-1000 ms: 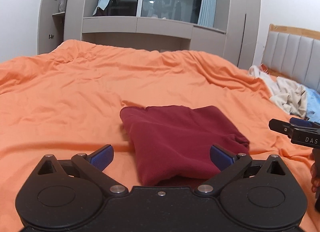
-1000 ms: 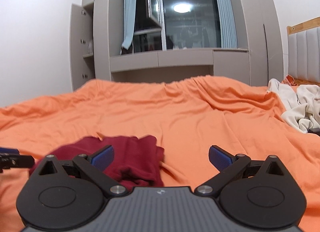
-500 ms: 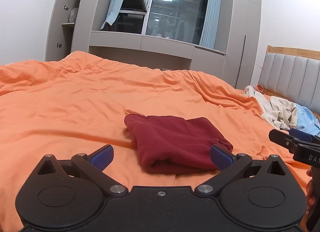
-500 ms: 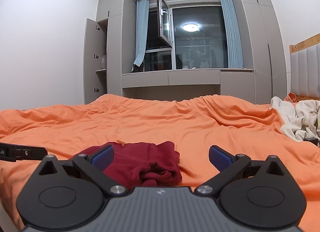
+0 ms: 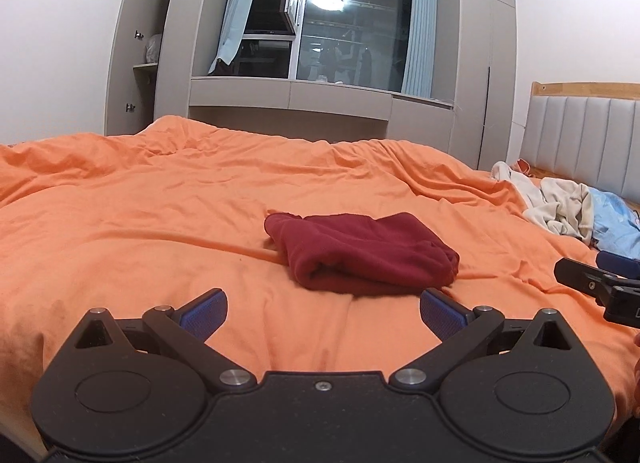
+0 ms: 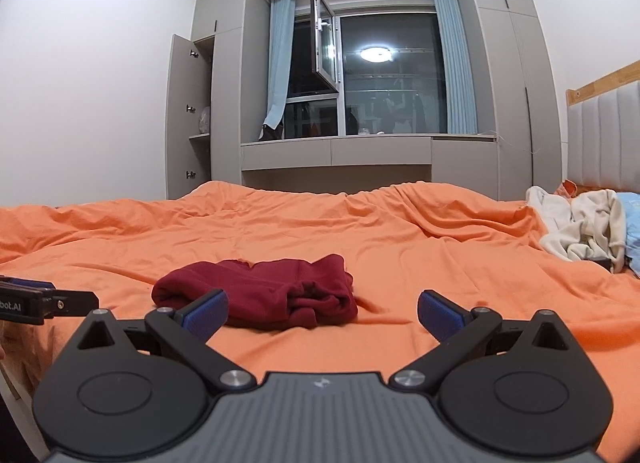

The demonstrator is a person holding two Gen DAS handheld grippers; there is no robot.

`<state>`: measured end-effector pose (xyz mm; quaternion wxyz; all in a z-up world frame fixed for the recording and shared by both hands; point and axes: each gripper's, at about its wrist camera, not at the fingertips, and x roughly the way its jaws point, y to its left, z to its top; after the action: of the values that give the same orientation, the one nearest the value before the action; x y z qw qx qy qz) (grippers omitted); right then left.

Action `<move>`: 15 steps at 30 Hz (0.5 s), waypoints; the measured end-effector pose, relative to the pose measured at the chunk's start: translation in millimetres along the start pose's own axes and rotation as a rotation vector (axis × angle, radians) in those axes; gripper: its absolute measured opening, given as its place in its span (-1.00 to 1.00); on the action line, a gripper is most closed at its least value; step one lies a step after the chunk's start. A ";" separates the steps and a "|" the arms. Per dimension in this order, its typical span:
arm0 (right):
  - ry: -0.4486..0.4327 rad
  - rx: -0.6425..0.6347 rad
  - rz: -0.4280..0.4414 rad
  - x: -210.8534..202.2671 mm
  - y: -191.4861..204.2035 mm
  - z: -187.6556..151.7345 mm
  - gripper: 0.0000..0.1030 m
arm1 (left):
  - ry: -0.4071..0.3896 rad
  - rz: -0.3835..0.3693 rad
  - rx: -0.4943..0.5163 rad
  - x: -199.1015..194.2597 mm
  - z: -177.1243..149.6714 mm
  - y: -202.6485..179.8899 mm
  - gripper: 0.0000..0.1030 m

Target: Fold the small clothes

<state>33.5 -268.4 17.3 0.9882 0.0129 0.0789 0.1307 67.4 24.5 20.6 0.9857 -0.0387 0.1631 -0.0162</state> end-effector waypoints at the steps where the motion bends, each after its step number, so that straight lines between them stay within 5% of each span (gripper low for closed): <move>1: 0.004 0.005 -0.003 -2.1 -0.5 -1.4 1.00 | 0.003 -0.003 0.001 -1.2 -2.0 -0.8 0.99; 15: 0.025 0.017 -0.012 -6.5 -2.8 -4.8 1.00 | 0.025 -0.006 0.001 -1.6 -9.8 -3.0 0.99</move>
<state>27.2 -272.7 13.5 0.9878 0.0191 0.0924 0.1242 62.7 20.9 12.1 0.9836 -0.0386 0.1753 -0.0197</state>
